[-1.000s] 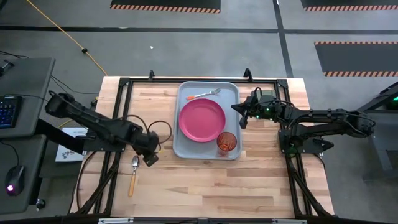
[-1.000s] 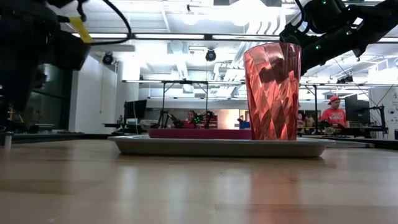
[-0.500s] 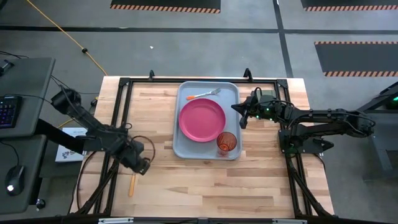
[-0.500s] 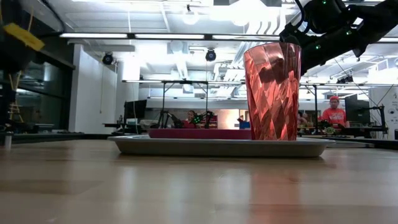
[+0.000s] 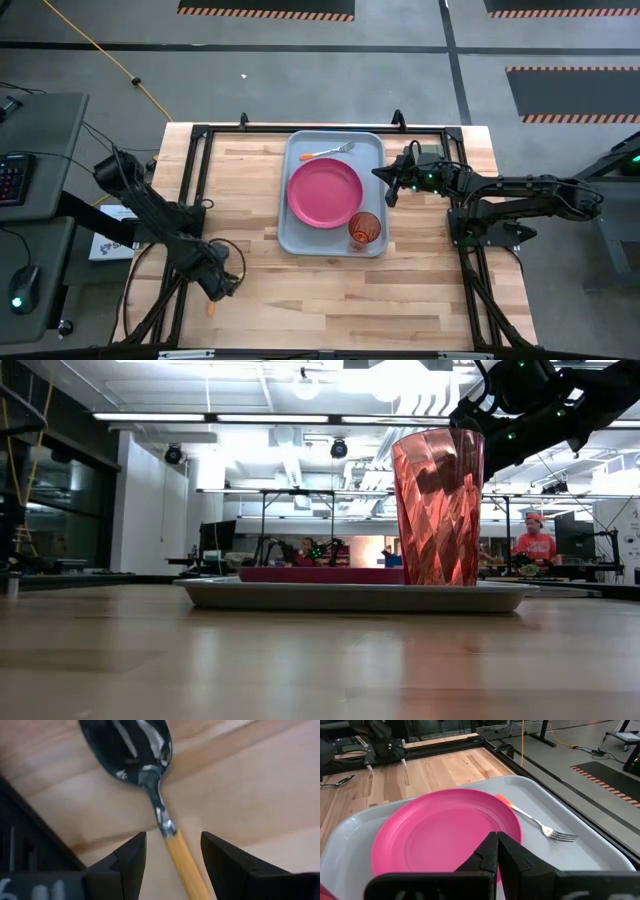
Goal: Pick and place plate/cup/fork/spoon on tray
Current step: Put the yellow spoon on the gray serving tray to the left of the orange fork
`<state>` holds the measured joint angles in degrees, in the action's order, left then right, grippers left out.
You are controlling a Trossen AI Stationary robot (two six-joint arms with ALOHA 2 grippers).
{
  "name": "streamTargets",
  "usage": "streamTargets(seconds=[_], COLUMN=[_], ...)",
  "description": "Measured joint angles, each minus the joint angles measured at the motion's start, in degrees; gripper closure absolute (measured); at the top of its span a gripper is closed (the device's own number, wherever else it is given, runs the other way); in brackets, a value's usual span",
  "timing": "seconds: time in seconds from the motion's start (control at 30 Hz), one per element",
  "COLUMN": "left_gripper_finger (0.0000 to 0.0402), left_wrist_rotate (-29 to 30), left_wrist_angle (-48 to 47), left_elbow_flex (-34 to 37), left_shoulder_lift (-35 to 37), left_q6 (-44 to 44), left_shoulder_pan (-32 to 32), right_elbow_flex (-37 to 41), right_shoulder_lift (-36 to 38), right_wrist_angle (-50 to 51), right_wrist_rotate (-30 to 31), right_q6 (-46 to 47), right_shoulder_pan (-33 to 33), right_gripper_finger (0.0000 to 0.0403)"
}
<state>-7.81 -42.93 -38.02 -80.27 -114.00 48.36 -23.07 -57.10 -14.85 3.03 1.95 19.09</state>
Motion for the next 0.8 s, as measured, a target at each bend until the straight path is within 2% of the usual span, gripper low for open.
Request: streamTargets(seconds=[0.27, 0.43, 0.53, 0.73, 0.8], left_gripper_finger=[0.0223, 0.0240, 0.0270, 0.0363, 0.0374], left_wrist_rotate=[-0.5, -0.3, -0.5, 0.3, 0.6], left_wrist_angle=[0.0, 0.6, 1.0, 1.1, 0.8], left_elbow_flex=[-0.4, -0.2, -0.2, -0.2, -0.2], left_shoulder_lift=[-6.7, -6.6, -6.7, -6.7, -6.7], left_q6=[-1.0, -1.0, 0.2, 3.5, 5.3], left_shoulder_pan=[-0.4, -0.8, -1.3, -3.1, -3.9], right_elbow_flex=[0.0, 0.0, 0.0, 0.0, 0.0], right_shoulder_lift=[0.0, 0.0, 0.0, 0.0, 0.0], right_wrist_angle=[0.0, 0.0, 0.0, 0.0, 0.0], right_wrist_rotate=[0.0, 0.0, 0.0, 0.0, 0.0], right_q6=[0.1, 0.0, -0.4, -0.4, -0.4], right_shoulder_pan=[0.0, 0.0, 0.0, 0.0, 0.0], right_gripper_finger=[0.0402, 0.0402, 0.0402, 0.0402, 0.0402])
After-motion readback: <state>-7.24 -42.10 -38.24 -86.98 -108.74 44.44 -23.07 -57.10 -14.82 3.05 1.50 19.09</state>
